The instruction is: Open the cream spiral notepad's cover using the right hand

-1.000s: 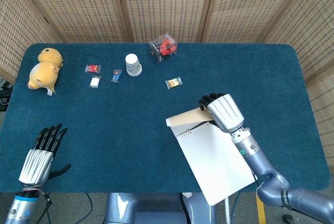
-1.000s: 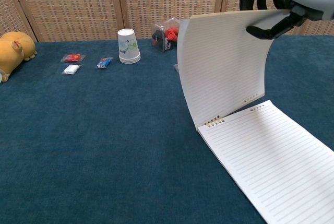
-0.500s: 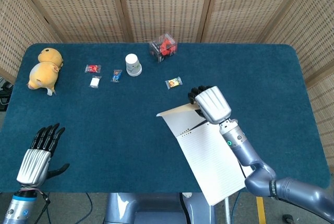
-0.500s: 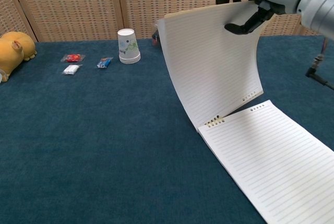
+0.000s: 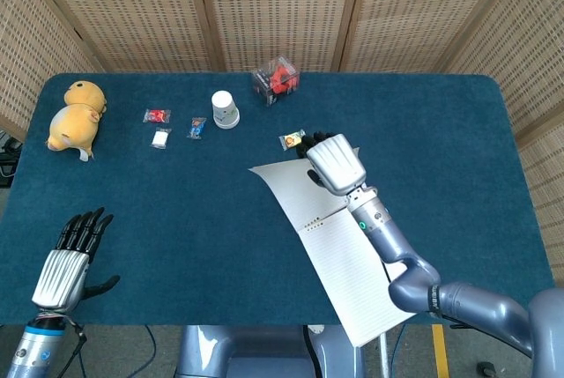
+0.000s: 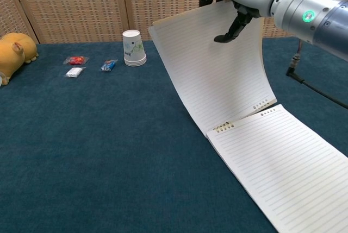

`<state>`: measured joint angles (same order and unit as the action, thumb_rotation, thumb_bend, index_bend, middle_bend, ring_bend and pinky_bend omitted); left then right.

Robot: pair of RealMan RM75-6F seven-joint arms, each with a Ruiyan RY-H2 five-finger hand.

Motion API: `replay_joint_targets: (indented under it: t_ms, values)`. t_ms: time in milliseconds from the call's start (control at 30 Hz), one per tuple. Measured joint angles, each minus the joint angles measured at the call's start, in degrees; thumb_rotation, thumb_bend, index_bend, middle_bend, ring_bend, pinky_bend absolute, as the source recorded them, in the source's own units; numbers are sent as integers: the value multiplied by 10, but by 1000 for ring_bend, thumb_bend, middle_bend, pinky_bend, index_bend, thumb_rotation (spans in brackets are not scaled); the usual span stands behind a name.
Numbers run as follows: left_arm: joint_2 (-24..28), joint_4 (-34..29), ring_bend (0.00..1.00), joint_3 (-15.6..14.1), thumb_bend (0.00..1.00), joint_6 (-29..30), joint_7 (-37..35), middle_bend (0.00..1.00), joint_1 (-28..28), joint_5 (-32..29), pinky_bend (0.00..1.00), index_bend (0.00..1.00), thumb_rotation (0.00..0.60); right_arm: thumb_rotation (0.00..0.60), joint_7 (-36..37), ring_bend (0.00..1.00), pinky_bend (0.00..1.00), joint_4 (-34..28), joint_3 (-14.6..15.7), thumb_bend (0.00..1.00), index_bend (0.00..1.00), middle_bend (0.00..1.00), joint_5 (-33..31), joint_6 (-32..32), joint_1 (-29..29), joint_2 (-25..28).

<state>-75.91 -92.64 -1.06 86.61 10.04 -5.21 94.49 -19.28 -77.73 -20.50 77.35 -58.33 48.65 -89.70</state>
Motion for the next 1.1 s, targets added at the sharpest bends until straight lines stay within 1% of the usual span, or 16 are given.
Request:
replay_joint_targets:
  t_ms: [100,133,167,233,267,300,333,367,400,433,600,867,933,1100]
  values:
    - [0,0,0,2,11,-2,-4,0,-1,-5,7,0,600,600,-3,239,472,14,-2,204,310,280,-14,14,13,-7]
    - [1,0,0,4,11,-2,-6,0,-1,-7,6,0,600,600,-5,181,419,20,-3,179,255,214,-19,20,18,-11]
    - [2,-1,0,5,11,-2,-7,0,-2,-8,3,0,600,600,-6,113,344,24,-4,161,190,144,-24,23,22,-13]
    - [3,-2,0,6,12,0,-9,0,-2,-9,0,0,600,600,-10,28,229,32,-6,140,94,45,-34,28,28,-18]
    - [4,-2,0,7,12,1,-10,0,-2,-10,0,0,600,600,-12,3,173,33,-6,125,50,12,-38,29,31,-20]
    - [4,-2,0,7,12,1,-10,0,-2,-11,0,0,600,600,-13,0,141,34,-7,114,29,2,-43,31,33,-21]
    - [4,-2,0,7,12,1,-11,0,-2,-12,0,0,600,600,-16,0,87,33,-8,99,9,0,-47,30,33,-21]
    - [5,-2,0,7,12,1,-11,0,-2,-13,0,0,600,600,-19,0,38,32,-8,82,0,0,-49,28,33,-21]
    - [5,-2,0,8,12,0,-12,0,-2,-15,0,0,600,600,-24,0,17,29,-8,73,0,0,-50,23,33,-21]
    - [5,-1,0,8,12,-1,-12,0,-2,-16,0,0,600,600,-28,0,1,26,-7,62,0,0,-50,19,32,-20]
    - [4,1,0,8,12,-2,-12,0,-2,-18,0,0,600,600,-38,0,0,-3,-3,16,0,0,-51,-3,23,-4]
    - [6,-1,0,5,12,7,-11,0,0,-11,0,0,600,600,-55,0,0,-65,5,11,0,0,-55,-34,-3,36]
    - [7,-1,0,5,12,7,-12,0,0,-11,0,0,600,600,-59,0,0,-87,13,10,0,0,-57,-45,-17,47]
    - [6,1,0,6,12,10,-12,0,2,-13,0,0,600,600,-44,0,0,-122,54,11,0,0,-37,-87,-66,70]
